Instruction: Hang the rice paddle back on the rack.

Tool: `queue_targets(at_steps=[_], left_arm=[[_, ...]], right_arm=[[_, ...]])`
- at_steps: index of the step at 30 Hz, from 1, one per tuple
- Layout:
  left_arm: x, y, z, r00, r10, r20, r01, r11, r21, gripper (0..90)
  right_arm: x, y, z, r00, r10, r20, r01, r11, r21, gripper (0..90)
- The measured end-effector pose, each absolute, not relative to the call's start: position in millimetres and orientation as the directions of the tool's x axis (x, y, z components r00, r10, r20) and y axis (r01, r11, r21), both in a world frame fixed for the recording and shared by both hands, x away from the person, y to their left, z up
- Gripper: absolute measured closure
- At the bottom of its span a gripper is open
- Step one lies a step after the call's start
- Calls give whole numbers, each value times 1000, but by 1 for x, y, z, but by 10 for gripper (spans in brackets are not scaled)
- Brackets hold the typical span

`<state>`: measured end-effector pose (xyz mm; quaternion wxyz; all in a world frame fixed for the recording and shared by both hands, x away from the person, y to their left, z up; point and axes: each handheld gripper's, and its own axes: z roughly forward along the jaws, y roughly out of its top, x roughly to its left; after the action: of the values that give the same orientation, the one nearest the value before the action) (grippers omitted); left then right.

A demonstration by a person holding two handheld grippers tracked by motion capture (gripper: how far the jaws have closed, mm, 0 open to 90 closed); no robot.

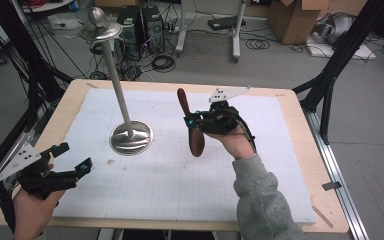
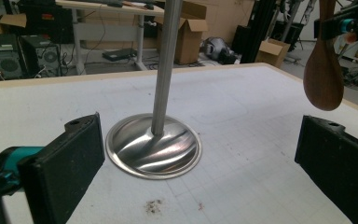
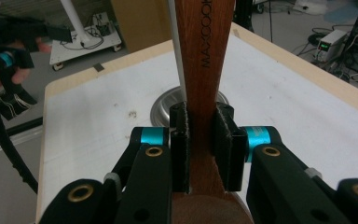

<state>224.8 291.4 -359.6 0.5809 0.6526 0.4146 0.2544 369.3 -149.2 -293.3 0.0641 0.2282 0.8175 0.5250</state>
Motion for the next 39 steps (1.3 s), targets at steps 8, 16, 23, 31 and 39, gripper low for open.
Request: queue_targets(at_steps=[8, 16, 23, 31, 39], left_arm=[[225, 292, -360, 525, 837, -155, 248, 23, 969, 18], [225, 293, -360, 525, 837, -155, 247, 24, 969, 18], [225, 293, -361, 524, 837, -159, 249, 28, 968, 18], [225, 294, -362, 523, 837, -161, 251, 29, 967, 18], [228, 293, -365, 521, 838, -165, 264, 26, 964, 18]], right_arm=[[373, -143, -276, -889, 438, 135, 293, 317, 902, 778], [376, -138, -265, -895, 429, 127, 278, 311, 909, 778], [380, -134, -255, -898, 419, 132, 275, 302, 913, 778], [381, -128, -243, -902, 410, 131, 268, 295, 917, 778], [382, -118, -226, -911, 392, 126, 247, 276, 929, 778]])
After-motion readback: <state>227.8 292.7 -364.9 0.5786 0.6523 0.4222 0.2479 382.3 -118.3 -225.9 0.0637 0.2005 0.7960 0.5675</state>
